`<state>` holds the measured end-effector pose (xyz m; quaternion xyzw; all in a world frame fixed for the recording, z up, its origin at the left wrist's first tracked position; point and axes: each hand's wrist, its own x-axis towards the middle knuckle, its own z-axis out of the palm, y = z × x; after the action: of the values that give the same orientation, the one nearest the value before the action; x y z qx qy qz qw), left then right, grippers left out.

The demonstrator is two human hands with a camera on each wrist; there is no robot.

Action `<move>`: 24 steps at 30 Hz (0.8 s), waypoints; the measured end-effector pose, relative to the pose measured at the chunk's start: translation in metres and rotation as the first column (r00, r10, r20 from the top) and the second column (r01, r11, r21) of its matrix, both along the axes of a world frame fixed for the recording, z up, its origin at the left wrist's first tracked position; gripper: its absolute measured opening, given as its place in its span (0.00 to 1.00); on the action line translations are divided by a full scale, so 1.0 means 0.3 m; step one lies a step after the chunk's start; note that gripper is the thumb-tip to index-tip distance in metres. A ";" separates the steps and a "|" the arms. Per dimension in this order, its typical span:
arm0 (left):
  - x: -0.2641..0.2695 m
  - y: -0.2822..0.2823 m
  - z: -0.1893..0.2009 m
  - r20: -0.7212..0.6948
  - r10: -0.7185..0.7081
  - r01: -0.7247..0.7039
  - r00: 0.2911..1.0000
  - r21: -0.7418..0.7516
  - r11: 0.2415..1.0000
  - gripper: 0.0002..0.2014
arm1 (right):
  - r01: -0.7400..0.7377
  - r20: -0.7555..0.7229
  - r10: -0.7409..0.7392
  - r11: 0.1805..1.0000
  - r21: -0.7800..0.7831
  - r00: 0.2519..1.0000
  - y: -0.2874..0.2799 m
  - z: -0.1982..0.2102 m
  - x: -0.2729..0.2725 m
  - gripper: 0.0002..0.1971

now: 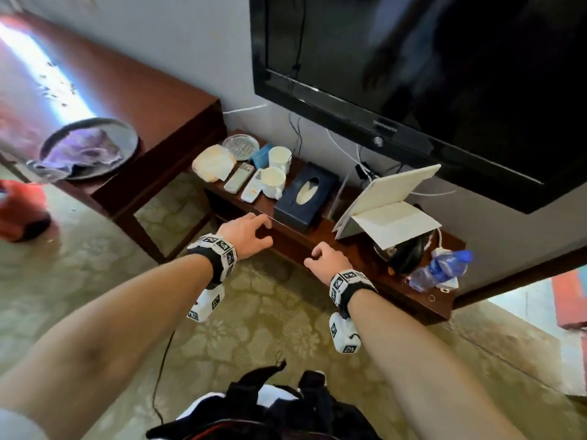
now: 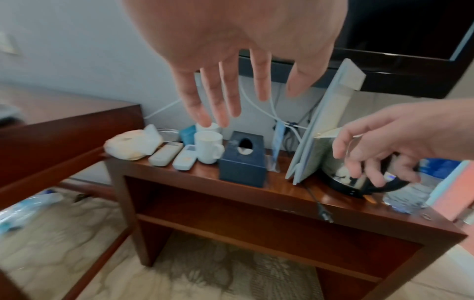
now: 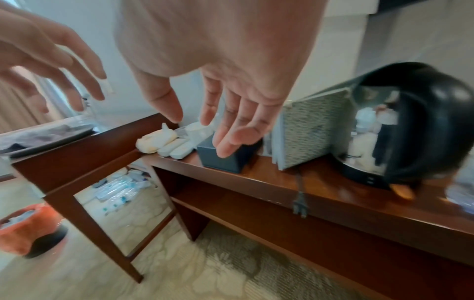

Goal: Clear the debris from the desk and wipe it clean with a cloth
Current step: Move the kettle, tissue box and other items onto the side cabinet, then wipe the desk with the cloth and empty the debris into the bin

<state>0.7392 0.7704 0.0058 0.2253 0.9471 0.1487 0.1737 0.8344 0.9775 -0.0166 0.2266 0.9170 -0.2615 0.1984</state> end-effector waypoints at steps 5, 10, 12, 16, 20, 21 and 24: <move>-0.016 -0.380 0.037 -0.052 0.172 -0.174 0.984 -0.033 0.984 0.17 | -0.148 -0.085 0.150 0.989 0.028 0.985 -0.327 0.070 -0.141 0.13; -0.032 -0.743 0.078 -0.086 0.347 -0.351 0.934 -0.028 0.936 0.15 | -0.265 -0.147 0.267 0.964 0.036 0.952 -0.649 0.132 -0.292 0.13; -0.034 -0.876 0.094 -0.082 0.413 -0.416 0.907 -0.020 0.909 0.14 | -0.314 -0.160 0.318 0.948 0.050 0.934 -0.770 0.150 -0.341 0.13; -0.064 -1.102 0.130 -0.076 0.508 -0.509 0.858 0.004 0.861 0.15 | -0.408 -0.182 0.412 0.911 0.060 0.893 -0.994 0.181 -0.441 0.13; -0.105 -1.265 0.131 -0.085 0.573 -0.571 0.815 0.043 0.820 0.15 | -0.459 -0.205 0.462 0.886 0.065 0.863 -1.176 0.185 -0.536 0.10; -0.120 -1.298 0.130 -0.091 0.583 -0.581 0.808 0.045 0.813 0.15 | -0.468 -0.202 0.470 0.881 0.062 0.859 -1.215 0.184 -0.561 0.10; -0.183 -1.391 0.127 -0.092 0.600 -0.597 0.795 0.056 0.800 0.15 | -0.501 -0.193 0.503 0.863 0.065 0.842 -1.322 0.175 -0.651 0.11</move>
<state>0.6844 0.3529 0.0438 -0.0758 0.9756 0.1954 0.0650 0.6390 0.5811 0.0359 -0.0478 0.9612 -0.2168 0.1638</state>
